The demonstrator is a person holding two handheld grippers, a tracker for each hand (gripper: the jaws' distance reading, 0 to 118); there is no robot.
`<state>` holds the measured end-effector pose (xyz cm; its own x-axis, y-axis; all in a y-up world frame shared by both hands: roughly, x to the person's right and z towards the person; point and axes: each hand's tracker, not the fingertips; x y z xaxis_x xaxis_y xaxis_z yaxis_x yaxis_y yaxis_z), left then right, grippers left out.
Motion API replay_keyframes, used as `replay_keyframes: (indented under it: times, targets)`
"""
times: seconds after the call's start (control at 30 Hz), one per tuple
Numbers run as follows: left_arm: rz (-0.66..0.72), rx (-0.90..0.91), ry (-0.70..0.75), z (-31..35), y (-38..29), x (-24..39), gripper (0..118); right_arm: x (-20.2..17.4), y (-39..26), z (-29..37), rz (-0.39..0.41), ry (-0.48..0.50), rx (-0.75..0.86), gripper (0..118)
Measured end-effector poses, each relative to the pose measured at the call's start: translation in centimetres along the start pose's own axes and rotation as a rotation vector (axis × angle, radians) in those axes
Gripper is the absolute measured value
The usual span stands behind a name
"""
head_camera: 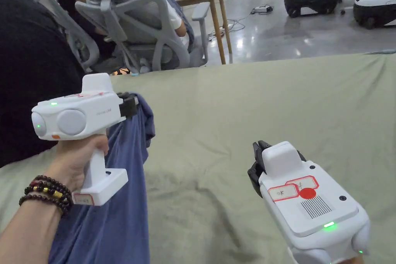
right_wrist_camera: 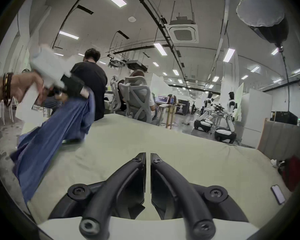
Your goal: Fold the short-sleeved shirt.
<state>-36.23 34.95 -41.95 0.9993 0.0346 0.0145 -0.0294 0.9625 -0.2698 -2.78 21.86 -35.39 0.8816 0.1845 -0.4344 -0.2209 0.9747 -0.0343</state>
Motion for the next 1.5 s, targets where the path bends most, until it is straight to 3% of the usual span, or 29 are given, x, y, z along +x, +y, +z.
replay_keyframes:
  times: [0.23,0.43,0.63,0.73,0.87,0.9,0.93,0.97,1.0,1.03,1.07,1.27,1.33,1.5]
  targets:
    - [-0.080,0.066,-0.432,-2.9,7.3,18.9,3,9.2,-0.1,7.8,-0.007,-0.207,0.003,6]
    - [-0.168,-0.029,-0.761,-8.9,3.3,36.8,3,17.1,-1.4,15.4,0.007,-0.394,-0.052,6]
    - [-0.273,-0.339,-0.799,-18.2,-9.8,48.7,3,22.7,-3.8,20.0,-0.011,-0.572,-0.093,6]
    - [-0.309,-0.438,-0.796,-20.2,-15.4,50.6,3,24.4,-5.5,20.4,-0.037,-0.607,-0.129,6]
    - [-0.274,-0.463,-0.782,-21.3,-17.2,50.3,4,25.3,-7.1,20.0,-0.053,-0.612,-0.164,6]
    - [-0.259,-0.443,-0.767,-21.2,-16.7,50.0,10,25.3,-7.4,19.9,-0.057,-0.608,-0.169,6]
    - [-0.258,-0.394,-0.727,-21.0,-16.0,49.6,29,25.2,-7.5,19.7,-0.064,-0.605,-0.171,6]
    - [-0.259,-0.352,-0.678,-20.7,-15.2,49.1,80,25.2,-7.4,19.5,-0.071,-0.597,-0.172,6]
    - [-0.261,-0.315,-0.646,-20.2,-14.2,48.2,115,25.1,-7.3,19.2,-0.077,-0.580,-0.170,6]
    - [-0.238,-0.261,-0.650,-19.2,-12.9,46.5,117,24.9,-7.1,18.7,-0.075,-0.563,-0.170,6]
    - [-0.219,-0.180,-0.626,-18.1,-11.6,45.0,103,24.7,-7.0,18.3,-0.070,-0.552,-0.171,6]
    - [-0.114,0.022,-0.366,-6.8,-10.3,32.6,102,22.4,-5.8,14.5,-0.084,-0.505,-0.151,6]
    - [-0.095,0.032,-0.238,-2.1,-11.9,28.5,94,21.0,-5.3,13.6,-0.110,-0.498,-0.135,6]
    - [-0.050,0.064,-0.048,6.0,-16.6,21.4,28,17.9,-4.7,12.6,-0.146,-0.452,-0.119,6]
